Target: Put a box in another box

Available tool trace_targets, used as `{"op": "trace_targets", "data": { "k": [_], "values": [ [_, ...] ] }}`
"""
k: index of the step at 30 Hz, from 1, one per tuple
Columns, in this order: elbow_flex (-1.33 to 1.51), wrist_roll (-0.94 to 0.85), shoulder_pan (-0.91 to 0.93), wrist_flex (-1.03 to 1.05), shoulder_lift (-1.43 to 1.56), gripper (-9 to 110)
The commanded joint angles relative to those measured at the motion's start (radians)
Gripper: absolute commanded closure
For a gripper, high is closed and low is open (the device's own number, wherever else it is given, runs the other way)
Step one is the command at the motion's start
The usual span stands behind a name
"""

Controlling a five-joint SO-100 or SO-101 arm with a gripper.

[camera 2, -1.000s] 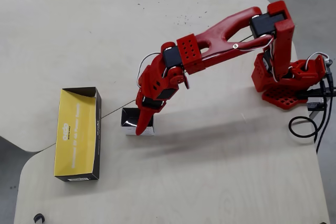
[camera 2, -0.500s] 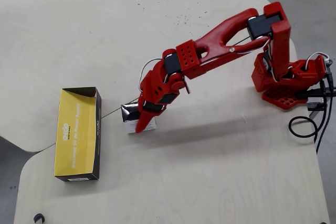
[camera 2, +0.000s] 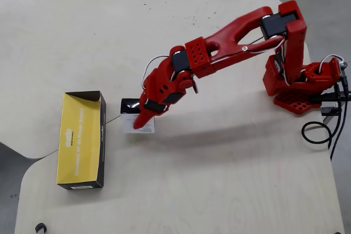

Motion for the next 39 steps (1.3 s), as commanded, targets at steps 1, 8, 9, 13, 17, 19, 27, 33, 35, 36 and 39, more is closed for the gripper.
{"op": "trace_targets", "data": {
  "k": [1, 8, 9, 13, 17, 19, 27, 33, 35, 36, 39],
  "values": [
    [-0.192, 0.064, 0.04, 0.032, 0.135, 81],
    [-0.417, 0.215, 0.057, 0.074, 0.127, 82],
    [-0.44, 0.244, 0.051, 0.074, 0.12, 82],
    [-0.532, 0.379, 0.015, 0.087, 0.064, 82],
    [-0.626, 0.483, -0.029, 0.104, -0.012, 82],
    [-0.681, 0.522, -0.046, 0.121, -0.063, 83],
    [-0.733, 0.557, -0.084, 0.097, -0.204, 83],
    [-0.704, 0.558, -0.091, 0.091, -0.219, 83],
    [-0.699, 0.565, -0.101, 0.083, -0.23, 83],
    [-0.699, 0.565, -0.11, 0.08, -0.236, 83],
    [-0.712, 0.575, -0.129, 0.06, -0.264, 83]
  ]
}}
